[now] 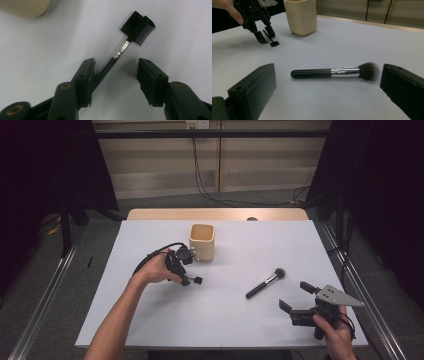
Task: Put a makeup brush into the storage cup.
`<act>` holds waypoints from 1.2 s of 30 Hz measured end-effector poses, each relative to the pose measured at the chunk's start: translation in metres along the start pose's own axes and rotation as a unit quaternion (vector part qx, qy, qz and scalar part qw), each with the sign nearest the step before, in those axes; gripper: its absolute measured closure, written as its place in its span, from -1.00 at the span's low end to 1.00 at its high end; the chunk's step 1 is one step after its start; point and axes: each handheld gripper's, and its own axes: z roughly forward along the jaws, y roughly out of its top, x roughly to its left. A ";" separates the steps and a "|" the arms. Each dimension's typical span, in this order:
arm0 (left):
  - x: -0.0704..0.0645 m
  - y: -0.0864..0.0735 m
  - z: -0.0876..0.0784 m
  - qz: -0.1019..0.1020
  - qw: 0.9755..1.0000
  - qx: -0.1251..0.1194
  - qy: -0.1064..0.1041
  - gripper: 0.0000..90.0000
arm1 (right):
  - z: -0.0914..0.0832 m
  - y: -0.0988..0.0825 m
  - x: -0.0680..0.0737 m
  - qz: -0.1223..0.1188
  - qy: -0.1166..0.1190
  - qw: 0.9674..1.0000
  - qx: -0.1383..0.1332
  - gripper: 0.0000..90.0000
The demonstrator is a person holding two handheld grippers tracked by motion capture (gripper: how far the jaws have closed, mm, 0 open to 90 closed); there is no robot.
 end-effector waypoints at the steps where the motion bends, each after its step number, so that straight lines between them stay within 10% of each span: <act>1: 0.001 0.001 0.000 -0.003 1.000 0.002 -0.002 0.23 | 0.000 0.000 0.000 0.000 0.000 1.000 0.000 -1.00; 22: -0.004 0.013 0.002 0.010 0.999 0.045 -0.004 0.90 | 0.001 -0.001 0.001 -0.001 0.004 1.000 0.006 -1.00; 36: -0.001 0.009 0.001 -0.009 0.999 0.028 -0.015 0.91 | 0.001 -0.001 0.000 -0.001 0.005 1.000 0.007 -1.00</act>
